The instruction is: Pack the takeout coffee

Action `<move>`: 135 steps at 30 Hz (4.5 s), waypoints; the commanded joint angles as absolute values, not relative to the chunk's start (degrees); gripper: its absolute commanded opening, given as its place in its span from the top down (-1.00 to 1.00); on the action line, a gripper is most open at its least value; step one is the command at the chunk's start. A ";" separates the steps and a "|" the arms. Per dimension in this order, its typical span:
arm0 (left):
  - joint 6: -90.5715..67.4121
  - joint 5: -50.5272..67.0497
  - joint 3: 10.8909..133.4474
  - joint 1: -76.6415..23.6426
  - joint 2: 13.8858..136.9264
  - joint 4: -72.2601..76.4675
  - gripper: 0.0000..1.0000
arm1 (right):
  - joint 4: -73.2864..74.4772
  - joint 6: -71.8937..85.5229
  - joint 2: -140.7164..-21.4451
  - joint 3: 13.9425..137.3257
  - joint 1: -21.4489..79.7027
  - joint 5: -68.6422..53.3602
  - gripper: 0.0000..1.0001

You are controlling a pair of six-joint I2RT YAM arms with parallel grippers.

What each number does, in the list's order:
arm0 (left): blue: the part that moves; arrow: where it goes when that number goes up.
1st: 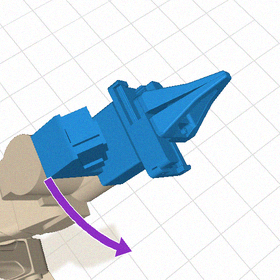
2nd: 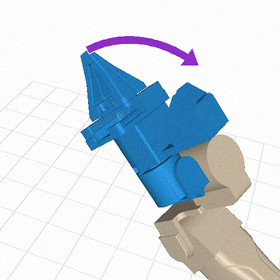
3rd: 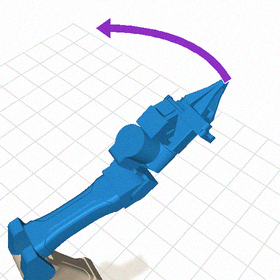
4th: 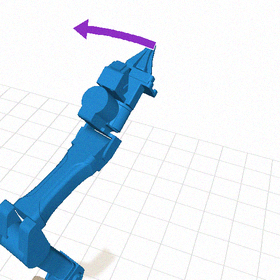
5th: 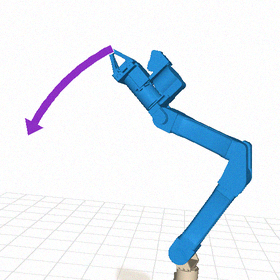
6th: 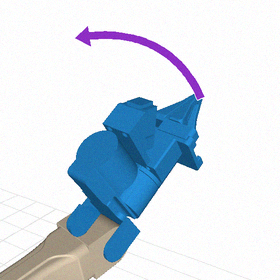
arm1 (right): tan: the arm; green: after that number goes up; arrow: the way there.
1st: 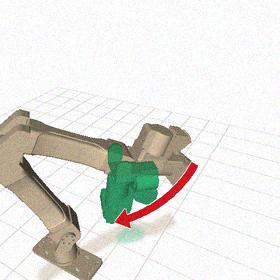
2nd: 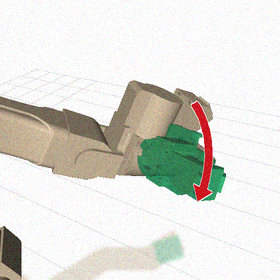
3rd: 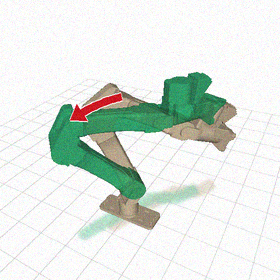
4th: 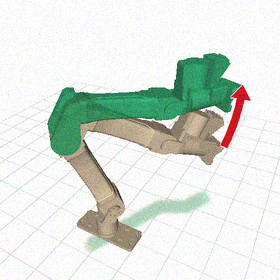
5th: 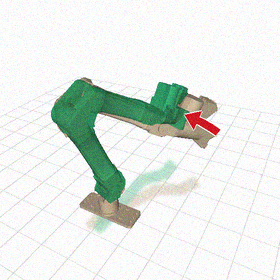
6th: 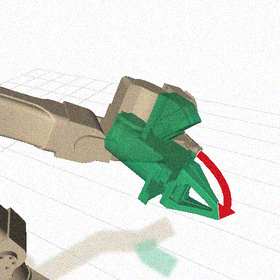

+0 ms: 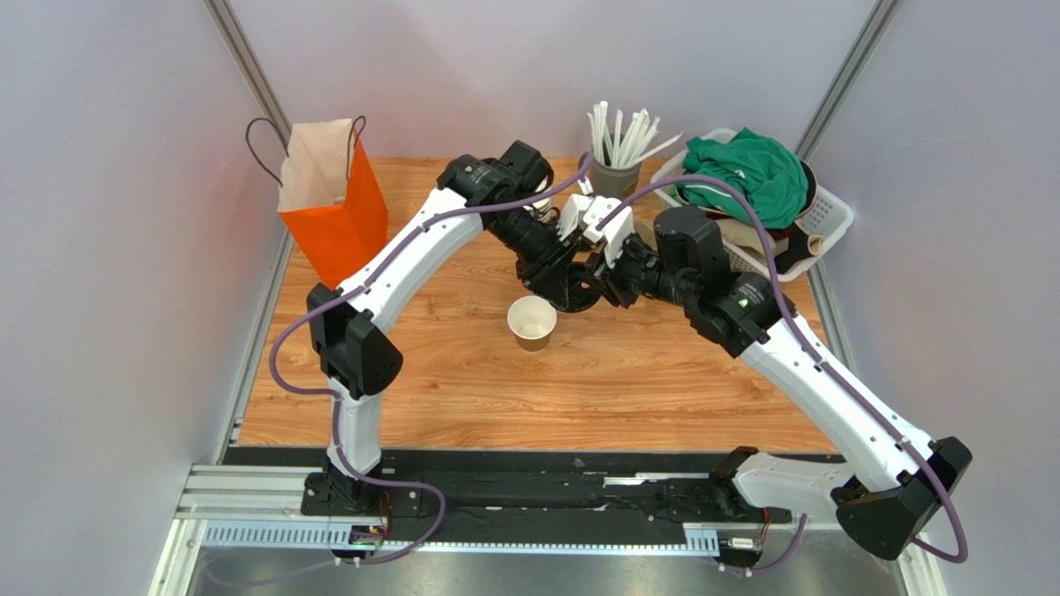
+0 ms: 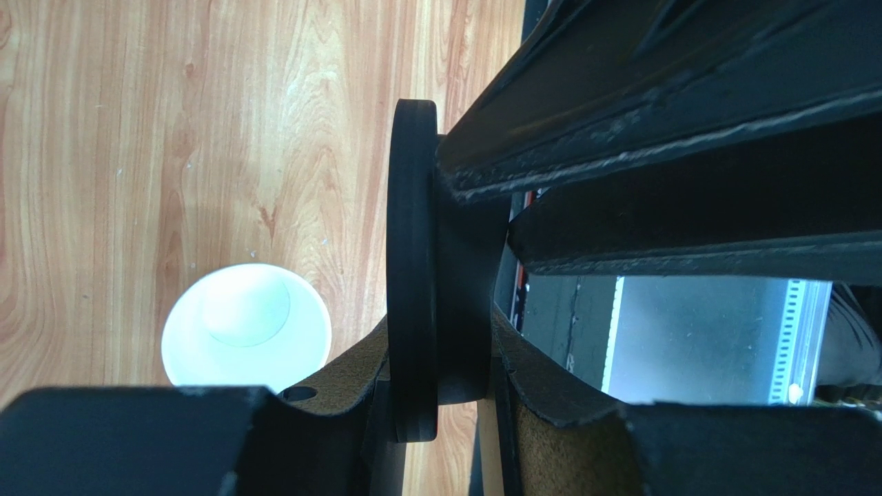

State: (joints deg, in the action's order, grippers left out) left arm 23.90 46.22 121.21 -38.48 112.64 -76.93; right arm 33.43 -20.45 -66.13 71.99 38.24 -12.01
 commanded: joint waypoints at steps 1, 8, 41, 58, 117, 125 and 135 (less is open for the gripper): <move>24.43 46.14 123.13 -38.76 112.67 -84.73 0.49 | 33.31 -21.97 -63.46 71.98 38.58 -11.77 0.39; 24.34 45.70 123.84 -38.50 113.03 -84.90 0.49 | 34.81 -22.76 -63.02 70.67 38.58 -14.94 0.42; 24.96 47.11 124.54 -38.23 113.11 -85.60 0.49 | 22.94 -20.31 -66.18 65.04 41.57 -2.90 0.51; 25.93 50.18 125.86 -38.14 114.00 -86.92 0.49 | 17.23 -18.81 -66.35 62.40 41.92 3.69 0.35; 19.25 26.98 77.35 -12.74 69.44 -38.76 -0.98 | 54.84 3.25 -100.37 96.23 41.22 -8.17 1.00; 20.48 28.04 74.98 -12.83 69.78 -36.30 -0.98 | 60.55 3.08 -104.94 101.42 40.43 -6.07 1.00; 21.18 27.42 67.77 -12.92 70.84 -26.11 -0.98 | 67.93 2.46 -112.32 111.09 39.20 -5.19 0.89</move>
